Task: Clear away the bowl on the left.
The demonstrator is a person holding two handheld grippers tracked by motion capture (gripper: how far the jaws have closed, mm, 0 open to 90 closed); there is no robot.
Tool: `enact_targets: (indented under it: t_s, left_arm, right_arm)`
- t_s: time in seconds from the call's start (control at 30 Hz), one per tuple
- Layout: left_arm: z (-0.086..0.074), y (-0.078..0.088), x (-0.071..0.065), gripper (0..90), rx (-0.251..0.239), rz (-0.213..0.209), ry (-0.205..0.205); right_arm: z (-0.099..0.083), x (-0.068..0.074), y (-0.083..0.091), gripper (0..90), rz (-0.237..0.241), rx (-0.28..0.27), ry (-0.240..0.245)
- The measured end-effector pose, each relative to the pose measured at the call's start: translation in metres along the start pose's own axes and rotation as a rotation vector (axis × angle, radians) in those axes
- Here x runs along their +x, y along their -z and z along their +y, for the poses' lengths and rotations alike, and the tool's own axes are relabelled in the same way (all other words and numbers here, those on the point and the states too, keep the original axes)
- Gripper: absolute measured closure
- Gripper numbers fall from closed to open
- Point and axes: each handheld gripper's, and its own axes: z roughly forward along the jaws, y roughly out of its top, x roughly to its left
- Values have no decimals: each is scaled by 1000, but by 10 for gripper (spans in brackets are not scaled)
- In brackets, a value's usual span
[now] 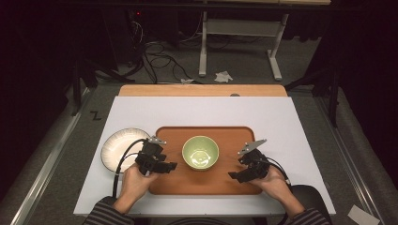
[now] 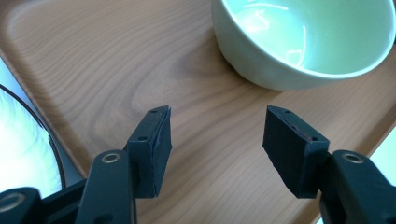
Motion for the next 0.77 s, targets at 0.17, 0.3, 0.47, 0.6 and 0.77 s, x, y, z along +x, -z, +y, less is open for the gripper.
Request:
enact_targets:
  t_s: [0.17, 0.3, 0.47, 0.6, 0.77]
  left_arm:
    - [0, -1, 0, 418, 5, 1, 1]
    - [0, -2, -1, 410, 12, 5, -5]
    - [0, -3, -1, 406, 24, 12, -15]
    - [0, -3, -1, 406, 25, 12, -15]
    - [0, -3, -1, 406, 27, 9, -16]
  right_arm:
    - [0, 1, 0, 306, -2, 1, 2]
    - [0, 1, -1, 306, -1, 2, 5]
    - [0, 2, -1, 306, -2, 3, 9]
    - [0, 3, -1, 306, -1, 4, 2]
    - [0, 1, -1, 306, 0, 1, 10]
